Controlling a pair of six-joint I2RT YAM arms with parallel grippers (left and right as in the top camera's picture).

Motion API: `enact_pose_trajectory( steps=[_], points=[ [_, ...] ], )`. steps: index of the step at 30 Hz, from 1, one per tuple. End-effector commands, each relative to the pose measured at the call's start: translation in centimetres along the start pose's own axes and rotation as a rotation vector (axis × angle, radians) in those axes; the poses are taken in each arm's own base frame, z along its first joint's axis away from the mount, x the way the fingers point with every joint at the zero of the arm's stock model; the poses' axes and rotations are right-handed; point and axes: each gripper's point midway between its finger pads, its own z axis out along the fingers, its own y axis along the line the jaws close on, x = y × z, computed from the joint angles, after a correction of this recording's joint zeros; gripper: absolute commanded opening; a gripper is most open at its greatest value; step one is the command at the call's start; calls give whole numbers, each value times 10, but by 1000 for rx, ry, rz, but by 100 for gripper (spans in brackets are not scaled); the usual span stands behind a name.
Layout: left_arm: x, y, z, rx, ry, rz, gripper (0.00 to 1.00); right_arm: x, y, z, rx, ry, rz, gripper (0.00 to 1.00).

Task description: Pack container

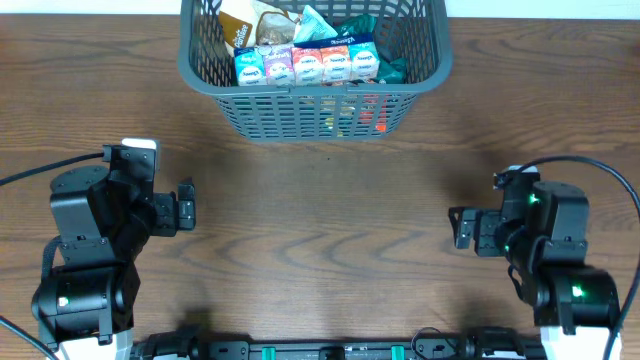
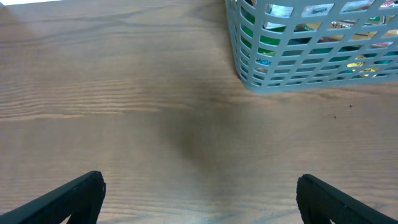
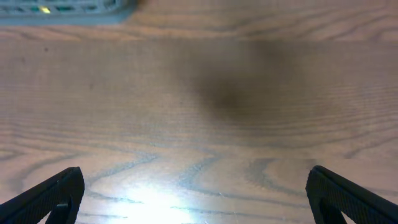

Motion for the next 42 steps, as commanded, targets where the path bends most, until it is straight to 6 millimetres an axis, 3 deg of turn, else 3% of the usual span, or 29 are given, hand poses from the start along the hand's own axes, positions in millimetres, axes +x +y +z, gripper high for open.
enact_pose_trajectory(
  steps=[1, 5, 11, 16, 19, 23, 32, 38, 42],
  points=[
    [0, -2, 0, 11, -4, -18, 98, -5, 5, -19, -9, -91, -12, 99],
    [0, -2, 0, 11, -4, -18, 99, -9, 7, -51, -7, -230, -33, 99],
    [0, -2, 0, 11, -4, -18, 99, 13, 23, -93, -97, -377, -69, 99],
    [0, -2, 0, 11, -4, -18, 99, 21, 21, -111, -87, -492, -77, 99],
    [0, -2, 0, 11, -4, -18, 99, 30, 15, -103, -62, -509, -73, 99],
    [0, -2, 0, 11, -4, -18, 99, 32, 16, -76, -65, -528, -75, 99],
    [0, -2, 0, 11, -4, -18, 98, -4, 18, -19, -43, -719, -73, 99],
    [0, -2, 0, 12, -4, -18, 99, -11, 19, 10, -38, -835, -61, 99],
    [0, -2, 0, 11, -4, -18, 98, -5, 16, 25, -24, -842, -54, 99]
  ],
)
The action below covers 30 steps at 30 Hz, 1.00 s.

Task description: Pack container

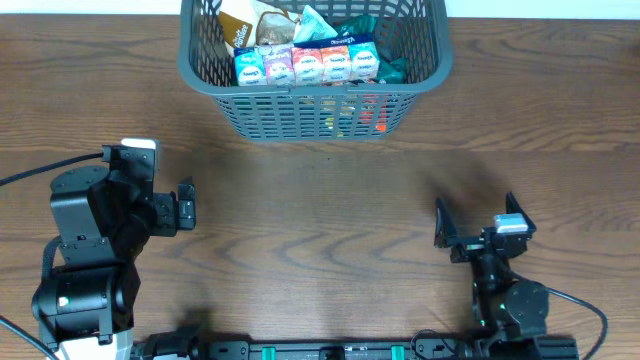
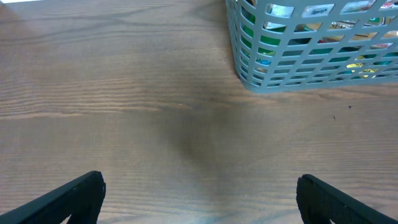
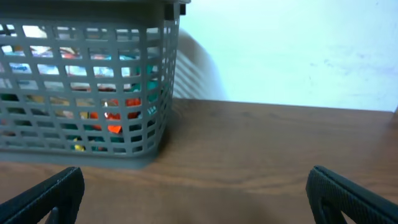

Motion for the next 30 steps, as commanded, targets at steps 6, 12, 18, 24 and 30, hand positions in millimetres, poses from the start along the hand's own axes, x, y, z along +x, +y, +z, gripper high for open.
enact_pose_trajectory(
  steps=[6, 12, 18, 24, 30],
  points=[
    [0, -2, -1, 11, -6, -9, 99, 18, -14, 1, 81, 45, -1, 99],
    [0, -2, -1, 11, -6, -9, 98, 18, -15, 1, 83, 45, -1, 99],
    [0, -2, -1, 11, -6, -9, 98, 18, -15, 1, 83, 45, -1, 99],
    [0, -2, -1, 11, -6, -9, 99, 18, -15, 1, 82, 45, -1, 99],
    [0, -2, -1, 11, -6, -9, 99, 18, -15, 1, 83, 45, -1, 99]
  ],
)
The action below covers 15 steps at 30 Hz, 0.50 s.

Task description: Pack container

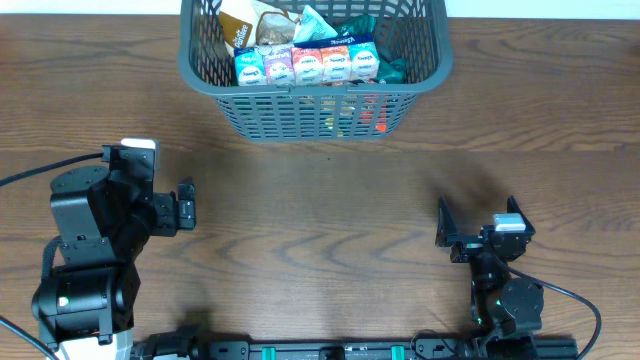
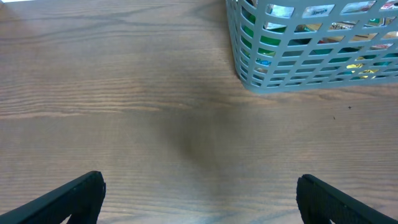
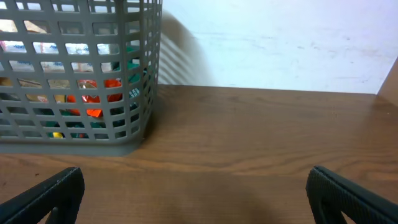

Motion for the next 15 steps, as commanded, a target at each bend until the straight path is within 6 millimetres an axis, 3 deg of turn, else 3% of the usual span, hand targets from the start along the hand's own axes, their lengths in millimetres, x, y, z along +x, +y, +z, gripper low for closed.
enact_pose_trajectory(
  steps=[1, 7, 15],
  points=[
    [0, -2, -1, 11, -6, -6, 99, 0, -5, 0, 24, -1, 4, 99],
    [0, -2, -1, 11, -5, -6, 99, 0, -5, 0, 24, -1, 4, 99],
    [33, -19, -11, 52, 44, 36, 99, 0, -5, 0, 24, -1, 4, 99]
  ],
)
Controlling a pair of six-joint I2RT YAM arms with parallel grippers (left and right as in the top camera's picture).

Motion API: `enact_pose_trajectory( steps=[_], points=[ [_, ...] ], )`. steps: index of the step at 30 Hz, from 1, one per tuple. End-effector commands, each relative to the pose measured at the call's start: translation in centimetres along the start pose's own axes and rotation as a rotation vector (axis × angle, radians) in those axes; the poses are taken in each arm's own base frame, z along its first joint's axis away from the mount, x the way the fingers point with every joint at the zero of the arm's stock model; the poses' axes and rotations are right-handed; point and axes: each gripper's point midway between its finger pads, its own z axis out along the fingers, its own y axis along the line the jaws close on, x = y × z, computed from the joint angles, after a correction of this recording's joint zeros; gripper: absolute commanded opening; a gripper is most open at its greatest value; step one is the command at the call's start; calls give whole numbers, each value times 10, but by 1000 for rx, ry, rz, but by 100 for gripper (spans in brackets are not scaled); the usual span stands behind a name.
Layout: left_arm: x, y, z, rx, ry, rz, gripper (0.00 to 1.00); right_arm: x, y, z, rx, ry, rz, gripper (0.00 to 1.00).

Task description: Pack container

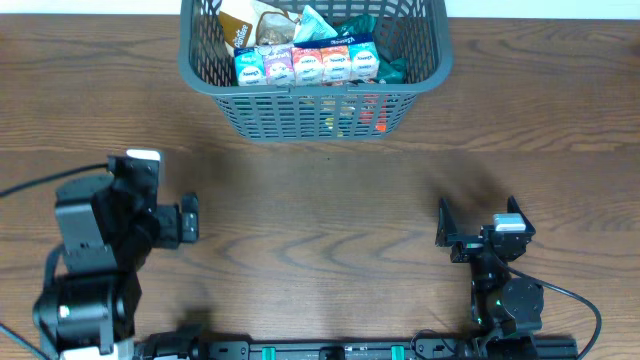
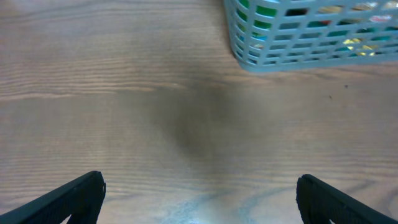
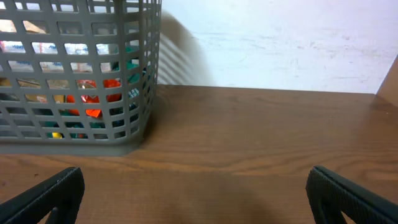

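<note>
The grey mesh basket [image 1: 313, 62] stands at the table's far middle. It holds a row of small cartons [image 1: 306, 64], a brown packet, teal packets and something orange lower down. My left gripper [image 1: 188, 221] is open over bare wood at the left. In the left wrist view its fingers [image 2: 68, 198] frame the table, with a basket corner [image 2: 311, 38] at the top right. My right gripper [image 1: 477, 213] sits low at the front right, open and empty. It faces the basket [image 3: 74, 74] level across the table.
The wooden table [image 1: 320, 230] stretches between both arms and the basket. A pale wall [image 3: 280, 43] rises behind the table's far edge. Black cables trail from both arm bases at the front corners.
My left arm has shifted a little toward the front and right, so the basket now sits higher in its wrist view. The right arm has not moved. Both grippers remain open.
First both arms stood raised with open grippers, the right wrist looking down at bare wood. Then the right arm was folded low at the front edge, looking level at the basket, and it has stayed there. Now the left arm has shifted slightly. The basket's contents are unchanged.
</note>
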Motion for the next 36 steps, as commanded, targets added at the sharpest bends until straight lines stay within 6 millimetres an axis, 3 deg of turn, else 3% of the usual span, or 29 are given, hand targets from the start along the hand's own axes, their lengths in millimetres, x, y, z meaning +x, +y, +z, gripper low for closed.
enact_pose_trajectory(
  steps=[1, 7, 11, 22, 30, 36],
  points=[
    [16, -14, -2, 38, -21, 40, 99, 1, -4, 0, 21, 0, 3, 99],
    [45, -33, 17, 78, -156, 99, 99, 1, -4, 0, 21, 0, 3, 99],
    [54, -39, 30, 85, -284, 125, 99, 1, -4, 0, 22, 0, 3, 99],
    [25, -39, 38, 45, -685, 148, 99, 1, -4, 0, 22, 0, 3, 99],
    [35, -40, 49, 35, -747, 155, 99, 1, -4, 0, 22, 0, 3, 99],
    [38, -39, 46, 29, -753, 160, 99, 1, -4, 0, 22, 0, 3, 99]
  ],
)
